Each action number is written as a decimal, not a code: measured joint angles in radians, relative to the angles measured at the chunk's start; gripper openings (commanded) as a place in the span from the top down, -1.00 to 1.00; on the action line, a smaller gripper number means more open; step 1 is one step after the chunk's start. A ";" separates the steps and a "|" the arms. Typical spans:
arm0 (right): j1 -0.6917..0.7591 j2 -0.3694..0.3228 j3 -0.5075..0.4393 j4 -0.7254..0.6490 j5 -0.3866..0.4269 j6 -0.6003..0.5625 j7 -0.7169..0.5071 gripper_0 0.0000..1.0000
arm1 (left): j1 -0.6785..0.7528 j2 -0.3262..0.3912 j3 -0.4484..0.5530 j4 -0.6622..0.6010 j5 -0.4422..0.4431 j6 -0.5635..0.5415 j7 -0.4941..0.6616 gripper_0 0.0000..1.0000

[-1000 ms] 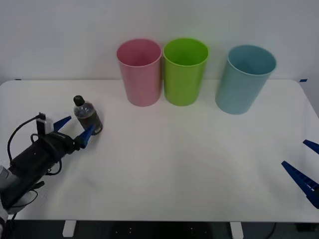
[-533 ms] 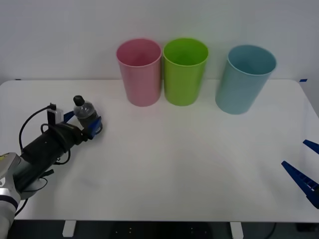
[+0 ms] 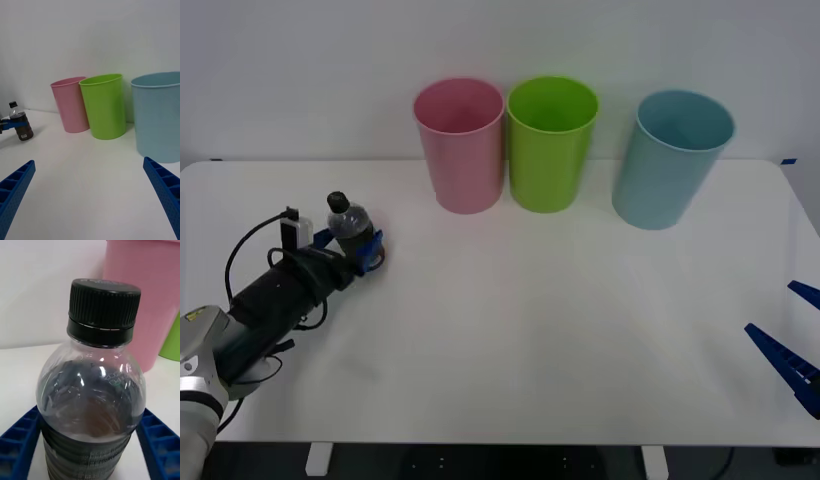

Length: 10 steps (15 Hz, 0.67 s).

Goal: Grasp the object on the table and drop it into the matching bin: aluminum can to the light blue bin, PET bottle to the pink bin.

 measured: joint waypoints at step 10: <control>0.000 0.000 0.000 0.000 0.000 0.000 0.000 -1.00 | 0.003 0.032 0.006 -0.023 0.016 -0.039 0.005 1.00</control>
